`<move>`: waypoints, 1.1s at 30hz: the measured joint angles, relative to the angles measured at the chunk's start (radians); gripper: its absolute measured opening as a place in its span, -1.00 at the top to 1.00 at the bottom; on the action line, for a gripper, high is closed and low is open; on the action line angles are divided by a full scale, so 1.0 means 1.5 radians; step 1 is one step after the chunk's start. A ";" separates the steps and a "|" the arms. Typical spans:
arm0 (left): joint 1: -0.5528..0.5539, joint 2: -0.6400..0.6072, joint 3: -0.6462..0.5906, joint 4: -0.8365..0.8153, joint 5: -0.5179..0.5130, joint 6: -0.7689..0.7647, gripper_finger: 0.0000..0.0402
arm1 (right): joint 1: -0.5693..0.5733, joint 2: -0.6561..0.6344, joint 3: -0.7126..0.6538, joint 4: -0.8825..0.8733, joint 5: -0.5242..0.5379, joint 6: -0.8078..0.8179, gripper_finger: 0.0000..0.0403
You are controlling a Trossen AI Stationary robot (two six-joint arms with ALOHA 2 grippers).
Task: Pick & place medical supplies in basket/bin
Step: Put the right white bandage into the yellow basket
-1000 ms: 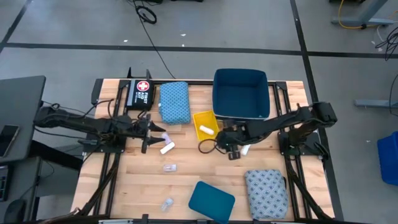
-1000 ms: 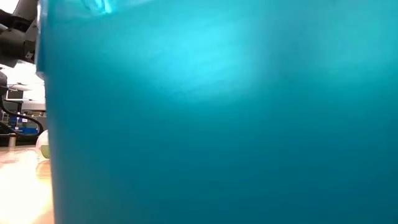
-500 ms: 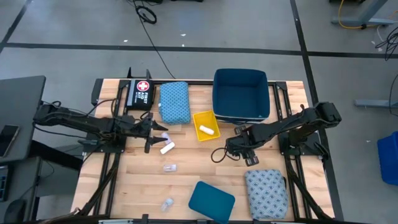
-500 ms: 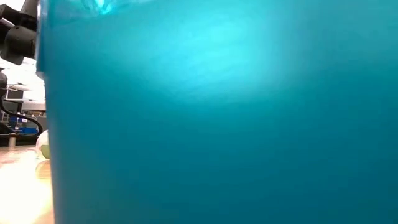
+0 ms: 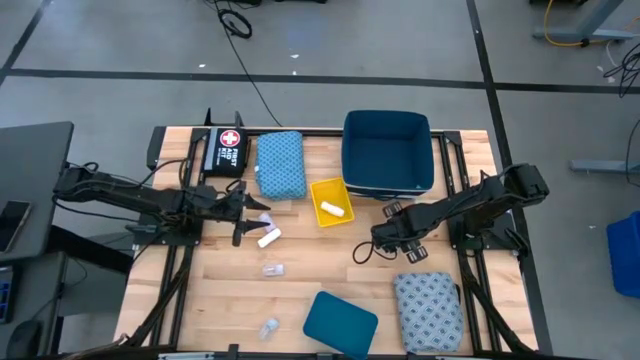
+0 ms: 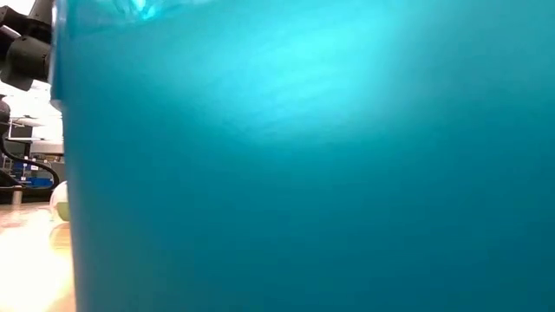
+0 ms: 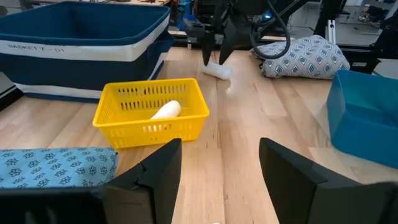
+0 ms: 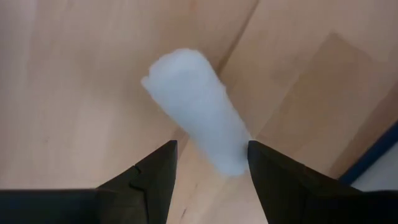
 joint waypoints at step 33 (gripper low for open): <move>0.000 0.000 0.000 0.002 0.000 0.002 -0.01 | 0.005 0.001 -0.028 0.297 -0.091 0.064 0.92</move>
